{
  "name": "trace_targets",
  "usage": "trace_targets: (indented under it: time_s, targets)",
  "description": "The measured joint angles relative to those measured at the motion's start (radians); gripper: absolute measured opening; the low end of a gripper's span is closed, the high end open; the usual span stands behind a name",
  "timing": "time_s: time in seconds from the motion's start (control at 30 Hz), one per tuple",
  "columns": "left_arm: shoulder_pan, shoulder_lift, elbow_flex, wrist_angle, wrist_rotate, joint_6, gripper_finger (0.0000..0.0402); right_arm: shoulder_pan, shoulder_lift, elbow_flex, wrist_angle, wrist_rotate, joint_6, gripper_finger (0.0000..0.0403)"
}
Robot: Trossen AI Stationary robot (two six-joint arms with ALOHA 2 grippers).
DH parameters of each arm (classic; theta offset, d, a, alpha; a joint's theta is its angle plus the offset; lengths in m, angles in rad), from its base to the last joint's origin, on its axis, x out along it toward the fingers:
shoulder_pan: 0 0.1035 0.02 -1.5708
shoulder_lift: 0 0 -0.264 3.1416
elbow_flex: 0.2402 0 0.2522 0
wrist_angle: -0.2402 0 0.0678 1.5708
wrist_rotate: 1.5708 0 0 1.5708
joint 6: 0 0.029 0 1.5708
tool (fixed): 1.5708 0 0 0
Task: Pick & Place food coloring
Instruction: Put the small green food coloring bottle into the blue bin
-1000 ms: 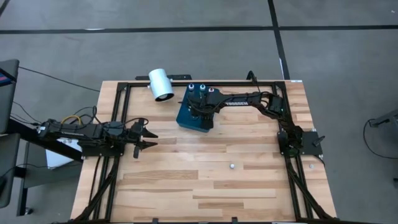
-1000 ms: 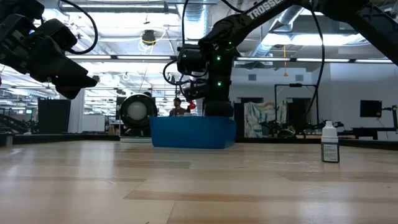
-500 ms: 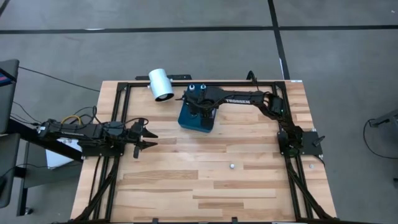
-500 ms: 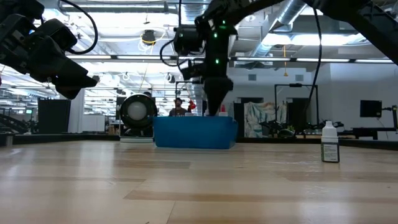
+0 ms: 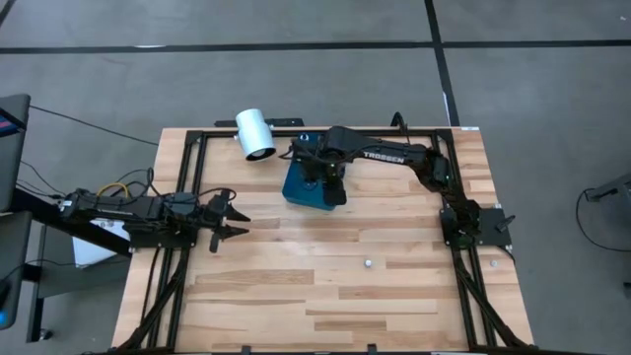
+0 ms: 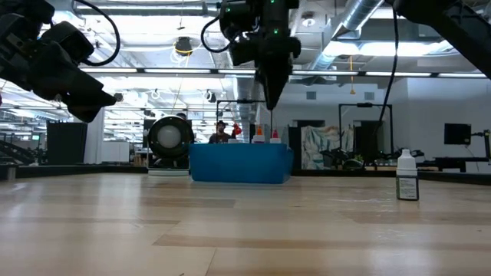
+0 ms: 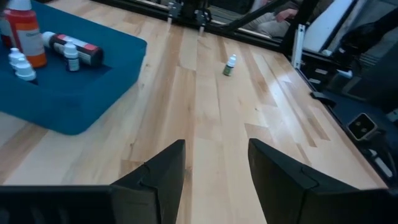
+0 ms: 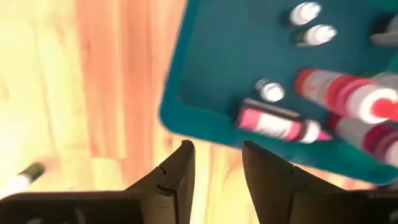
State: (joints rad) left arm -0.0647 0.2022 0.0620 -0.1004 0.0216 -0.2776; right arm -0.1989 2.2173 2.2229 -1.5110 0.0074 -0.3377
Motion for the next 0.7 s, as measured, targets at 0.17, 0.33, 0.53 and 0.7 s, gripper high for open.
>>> trace_targets:
  time_s: [0.17, 0.33, 0.53, 0.7]
  targets:
    - [0.000, 0.000, 0.001, -0.009, 0.019, 0.001, 0.0167, 0.020, -0.019, -0.003, -0.051, -0.035, 0.016, 0.0122]
    - [0.000, 0.000, 0.001, -0.008, 0.019, 0.004, 0.0167, 0.041, -0.048, -0.004, -0.018, -0.035, 0.032, 0.0119]
    - [0.000, 0.000, 0.001, -0.002, 0.020, 0.014, 0.0167, 0.048, -0.075, -0.003, 0.004, -0.035, 0.051, 0.0116]
    - [0.000, 0.000, 0.000, 0.010, 0.021, 0.029, 0.0167, 0.050, -0.072, -0.005, 0.003, -0.036, 0.053, 0.0116]
